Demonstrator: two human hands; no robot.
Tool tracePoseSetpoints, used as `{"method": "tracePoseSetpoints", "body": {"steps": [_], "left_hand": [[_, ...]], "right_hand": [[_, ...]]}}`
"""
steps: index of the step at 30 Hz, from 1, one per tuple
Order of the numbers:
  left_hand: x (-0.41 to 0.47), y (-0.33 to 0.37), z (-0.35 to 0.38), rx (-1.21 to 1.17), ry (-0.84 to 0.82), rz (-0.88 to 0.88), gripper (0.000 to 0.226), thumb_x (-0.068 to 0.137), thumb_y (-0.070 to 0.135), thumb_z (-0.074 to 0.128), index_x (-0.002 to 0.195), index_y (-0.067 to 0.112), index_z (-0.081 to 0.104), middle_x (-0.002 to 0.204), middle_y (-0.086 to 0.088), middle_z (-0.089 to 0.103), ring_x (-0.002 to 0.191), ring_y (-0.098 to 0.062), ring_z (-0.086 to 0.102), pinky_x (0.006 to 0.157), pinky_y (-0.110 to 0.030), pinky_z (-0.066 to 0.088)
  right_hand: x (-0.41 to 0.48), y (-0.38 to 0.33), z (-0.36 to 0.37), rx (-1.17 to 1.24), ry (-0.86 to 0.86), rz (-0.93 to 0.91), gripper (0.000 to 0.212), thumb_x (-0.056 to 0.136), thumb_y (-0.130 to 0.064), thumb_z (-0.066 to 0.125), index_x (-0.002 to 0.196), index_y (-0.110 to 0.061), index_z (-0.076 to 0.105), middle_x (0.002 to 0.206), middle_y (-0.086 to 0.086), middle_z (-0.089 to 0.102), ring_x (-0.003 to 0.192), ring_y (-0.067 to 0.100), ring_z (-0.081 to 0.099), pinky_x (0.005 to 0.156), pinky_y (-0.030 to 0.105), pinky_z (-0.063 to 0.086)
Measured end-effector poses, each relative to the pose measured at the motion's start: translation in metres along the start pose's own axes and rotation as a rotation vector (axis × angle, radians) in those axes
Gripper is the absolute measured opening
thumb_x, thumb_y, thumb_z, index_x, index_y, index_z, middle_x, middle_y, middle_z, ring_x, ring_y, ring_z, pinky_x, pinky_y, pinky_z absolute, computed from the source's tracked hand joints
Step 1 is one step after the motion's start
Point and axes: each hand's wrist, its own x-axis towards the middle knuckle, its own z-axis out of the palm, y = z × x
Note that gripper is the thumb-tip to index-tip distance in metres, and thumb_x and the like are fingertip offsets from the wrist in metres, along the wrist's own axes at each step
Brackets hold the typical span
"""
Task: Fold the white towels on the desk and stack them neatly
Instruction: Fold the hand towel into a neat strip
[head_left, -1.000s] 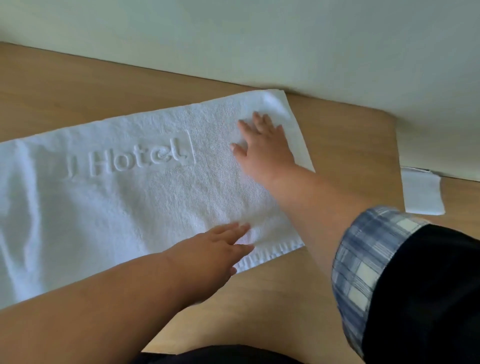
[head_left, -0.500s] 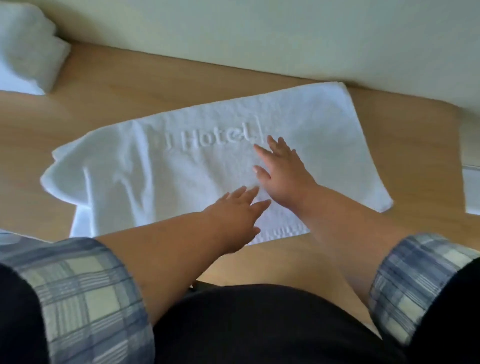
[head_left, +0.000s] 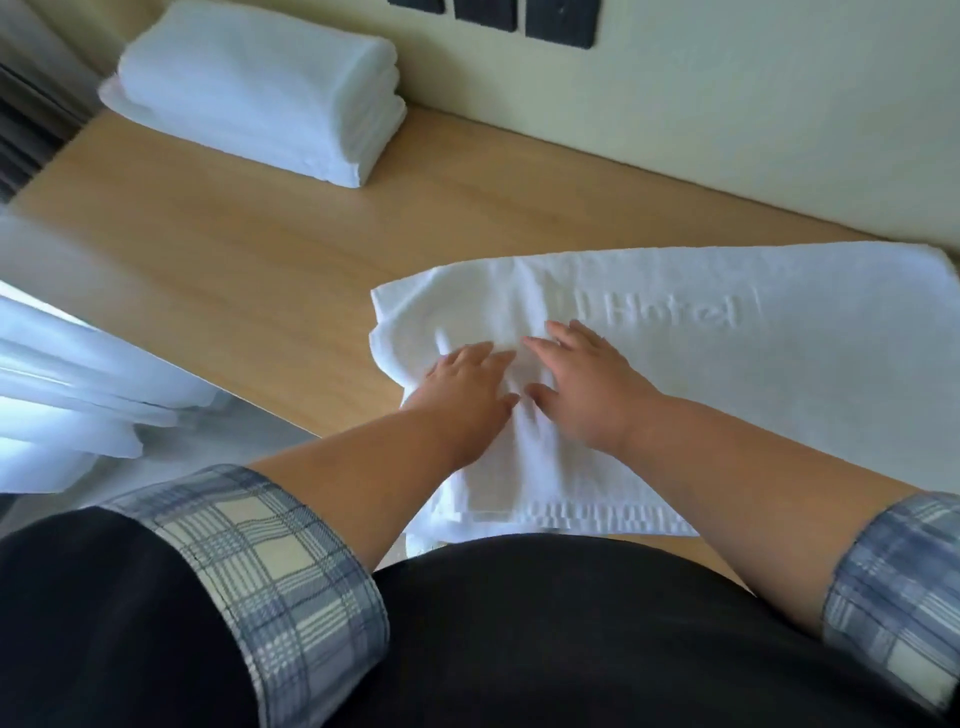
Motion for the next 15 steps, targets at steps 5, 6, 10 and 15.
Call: {"method": "tracePoseSetpoints", "body": {"steps": [5, 6, 10, 15], "left_hand": [[0.01, -0.101, -0.03, -0.344, 0.325, -0.289, 0.051, 0.098, 0.044, 0.045, 0.145, 0.025, 0.039, 0.145, -0.006, 0.041, 0.133, -0.03, 0.036, 0.109, -0.039, 0.028], [0.018, -0.117, -0.034, -0.418, 0.313, -0.39, 0.052, 0.097, 0.047, 0.046, 0.143, 0.023, 0.041, 0.142, -0.007, 0.044, 0.129, -0.03, 0.041, 0.107, -0.04, 0.032], [0.058, -0.143, -0.05, -1.083, -0.062, -0.707, 0.052, 0.091, 0.057, 0.054, 0.114, 0.012, 0.064, 0.108, -0.009, 0.071, 0.093, -0.027, 0.071, 0.085, -0.041, 0.058], [0.097, -0.138, -0.052, -1.317, -0.098, -0.662, 0.019, 0.089, 0.03, 0.071, 0.089, 0.015, 0.059, 0.085, -0.003, 0.068, 0.068, -0.015, 0.067, 0.055, -0.025, 0.057]], "right_hand": [[0.073, -0.08, 0.005, 0.089, 0.03, 0.0, 0.057, 0.101, -0.035, 0.047, 0.154, -0.023, 0.031, 0.163, 0.007, 0.024, 0.15, 0.026, 0.017, 0.121, 0.039, 0.017], [0.086, -0.091, 0.006, 0.095, 0.033, 0.017, 0.056, 0.101, -0.033, 0.047, 0.154, -0.022, 0.032, 0.162, 0.007, 0.026, 0.149, 0.026, 0.019, 0.121, 0.039, 0.018], [0.115, -0.109, 0.017, 0.089, 0.053, 0.084, 0.05, 0.1, -0.022, 0.047, 0.15, -0.018, 0.04, 0.155, 0.008, 0.038, 0.144, 0.027, 0.03, 0.119, 0.036, 0.022], [0.112, -0.107, 0.026, 0.189, 0.069, 0.199, 0.055, 0.101, -0.024, 0.046, 0.154, -0.02, 0.032, 0.157, 0.002, 0.037, 0.145, 0.021, 0.031, 0.119, 0.037, 0.023]]}}
